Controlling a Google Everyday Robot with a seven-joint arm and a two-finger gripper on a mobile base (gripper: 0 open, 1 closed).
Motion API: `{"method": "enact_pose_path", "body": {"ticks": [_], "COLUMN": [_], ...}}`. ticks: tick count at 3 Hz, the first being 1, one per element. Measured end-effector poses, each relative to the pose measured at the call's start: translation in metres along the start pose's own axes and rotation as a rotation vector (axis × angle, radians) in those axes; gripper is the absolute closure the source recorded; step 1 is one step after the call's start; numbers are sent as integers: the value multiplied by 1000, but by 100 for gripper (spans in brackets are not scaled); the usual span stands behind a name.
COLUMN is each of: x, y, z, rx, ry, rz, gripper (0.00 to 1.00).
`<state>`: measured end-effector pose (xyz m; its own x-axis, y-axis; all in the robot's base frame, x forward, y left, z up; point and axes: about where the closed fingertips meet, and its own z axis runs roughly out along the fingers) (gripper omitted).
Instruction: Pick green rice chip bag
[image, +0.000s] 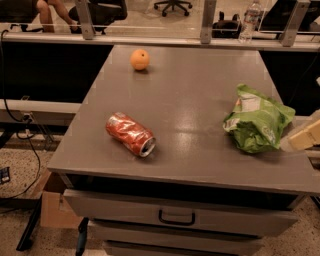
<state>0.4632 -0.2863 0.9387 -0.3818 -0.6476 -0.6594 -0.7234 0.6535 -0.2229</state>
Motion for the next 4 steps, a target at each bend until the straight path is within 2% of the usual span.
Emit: {"method": "enact_pose_path", "body": {"ticks": [1, 2, 4], "x": [-2, 0, 11], "y": [-6, 1, 26], "z": [11, 25, 53], "rx": [28, 65, 89], "ry": [-46, -25, -2], "rz": [3, 19, 103], "gripper": [0, 0, 0]}}
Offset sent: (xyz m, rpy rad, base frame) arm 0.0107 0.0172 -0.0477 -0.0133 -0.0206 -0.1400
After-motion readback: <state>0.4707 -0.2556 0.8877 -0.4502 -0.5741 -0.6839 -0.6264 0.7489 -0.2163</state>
